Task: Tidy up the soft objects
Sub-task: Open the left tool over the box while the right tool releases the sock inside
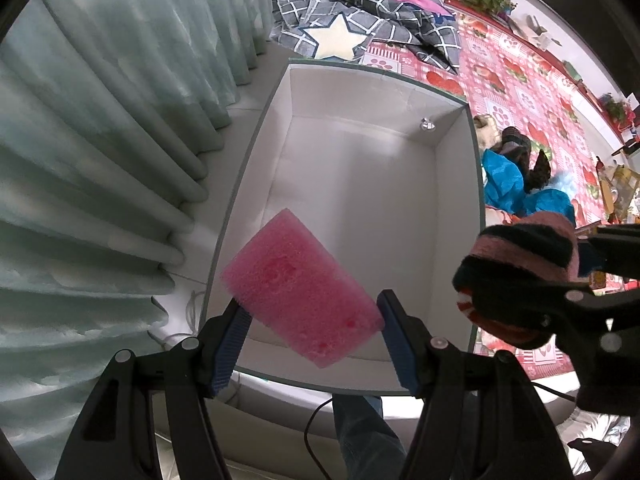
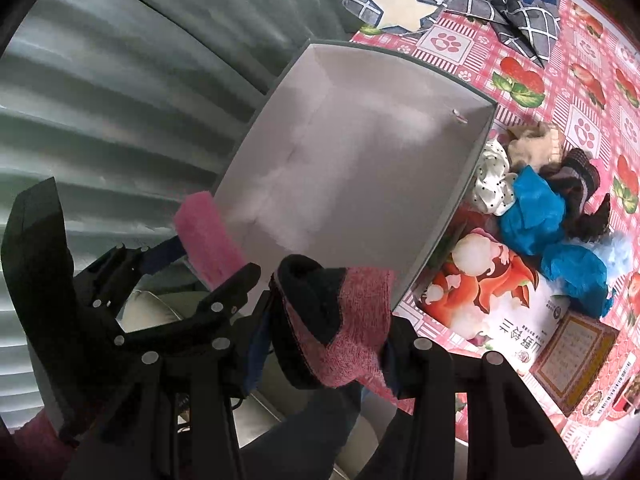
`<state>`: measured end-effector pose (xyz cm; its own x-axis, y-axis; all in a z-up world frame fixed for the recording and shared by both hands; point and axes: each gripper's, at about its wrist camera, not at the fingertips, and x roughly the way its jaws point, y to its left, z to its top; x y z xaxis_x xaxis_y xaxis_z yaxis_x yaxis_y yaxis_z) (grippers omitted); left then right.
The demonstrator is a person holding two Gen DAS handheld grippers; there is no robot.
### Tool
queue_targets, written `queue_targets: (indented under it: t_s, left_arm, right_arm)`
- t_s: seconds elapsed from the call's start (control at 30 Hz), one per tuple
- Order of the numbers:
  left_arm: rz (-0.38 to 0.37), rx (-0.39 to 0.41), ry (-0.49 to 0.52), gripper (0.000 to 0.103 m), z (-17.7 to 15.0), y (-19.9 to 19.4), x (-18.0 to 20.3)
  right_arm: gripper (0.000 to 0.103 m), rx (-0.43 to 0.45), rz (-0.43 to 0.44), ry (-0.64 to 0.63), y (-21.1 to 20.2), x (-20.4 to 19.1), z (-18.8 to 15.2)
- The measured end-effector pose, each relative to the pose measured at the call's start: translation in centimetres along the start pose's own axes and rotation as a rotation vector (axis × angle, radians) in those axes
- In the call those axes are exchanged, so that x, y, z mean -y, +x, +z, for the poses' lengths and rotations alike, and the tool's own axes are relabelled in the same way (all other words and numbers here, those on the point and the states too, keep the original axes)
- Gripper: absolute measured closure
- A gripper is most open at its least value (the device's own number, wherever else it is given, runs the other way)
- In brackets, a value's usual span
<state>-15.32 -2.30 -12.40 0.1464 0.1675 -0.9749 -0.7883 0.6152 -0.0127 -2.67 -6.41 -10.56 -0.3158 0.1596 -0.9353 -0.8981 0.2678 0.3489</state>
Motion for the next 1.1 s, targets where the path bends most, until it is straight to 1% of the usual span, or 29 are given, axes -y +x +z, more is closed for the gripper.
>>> queue_targets:
  t_s: [0.43, 0.47, 0.5, 0.57, 0.6, 0.7, 0.73, 0.77, 0.8, 0.87, 0.93, 0.97, 1.1]
  left_arm:
    - [-0.008, -0.005, 0.006, 0.034, 0.1, 0.1, 0.1]
    - [-0.008, -0.005, 0.007, 0.034, 0.1, 0.1, 0.2]
    - [0.0, -0.003, 0.011, 0.033, 0.1, 0.0, 0.3]
    - [0.016, 0.007, 0.019, 0.028, 0.0, -0.1, 0.4]
    - [0.013, 0.016, 0.019, 0.024, 0.0, -0.2, 0.4]
    - [-0.001, 0.033, 0.027, 0.022, -0.1, -0.5, 0.7]
    - [-0.004, 0.036, 0.029, 0.018, 0.0, -0.6, 0.7]
    - [-0.008, 0.039, 0.029, 0.016, 0.0, -0.6, 0.8]
    - [-0.011, 0.039, 0.026, 0.013, 0.1, -0.6, 0.8]
    - [-0.026, 0.03, 0.012, 0.002, 0.4, -0.4, 0.8]
    - [-0.035, 0.021, 0.01, 0.0, 0.5, -0.1, 0.9]
    - [-0.053, 0.008, 0.015, 0.0, 0.5, 0.1, 1.0]
    - [-0.066, -0.014, 0.035, 0.0, 0.6, 0.4, 1.6]
  right_arm:
    - [0.055, -0.008, 0.006, 0.005, 0.3, 0.2, 0.4]
    - [0.052, -0.008, 0.01, 0.006, 0.2, 0.2, 0.4]
    - [0.044, -0.004, 0.013, 0.007, 0.2, 0.2, 0.4]
    - [0.035, 0.006, 0.019, 0.005, -0.1, 0.2, 0.4]
    - [0.034, 0.011, 0.021, 0.001, -0.2, 0.2, 0.4]
    - [0.034, 0.019, 0.024, -0.002, -0.6, 0.0, 0.5]
    - [0.034, 0.022, 0.024, -0.001, -0.7, 0.0, 0.5]
    - [0.033, 0.027, 0.024, 0.001, -0.9, 0.1, 0.5]
    - [0.02, 0.029, 0.024, 0.002, -0.9, 0.1, 0.5]
    - [0.013, 0.034, 0.002, 0.008, -1.2, 0.4, 0.4]
    - [0.013, 0.038, 0.019, 0.022, -1.4, 0.9, 0.3]
    - [0.013, 0.041, 0.019, 0.035, -1.6, 1.1, 0.3]
    - [0.013, 0.054, 0.002, 0.053, -2.6, 1.6, 0.3]
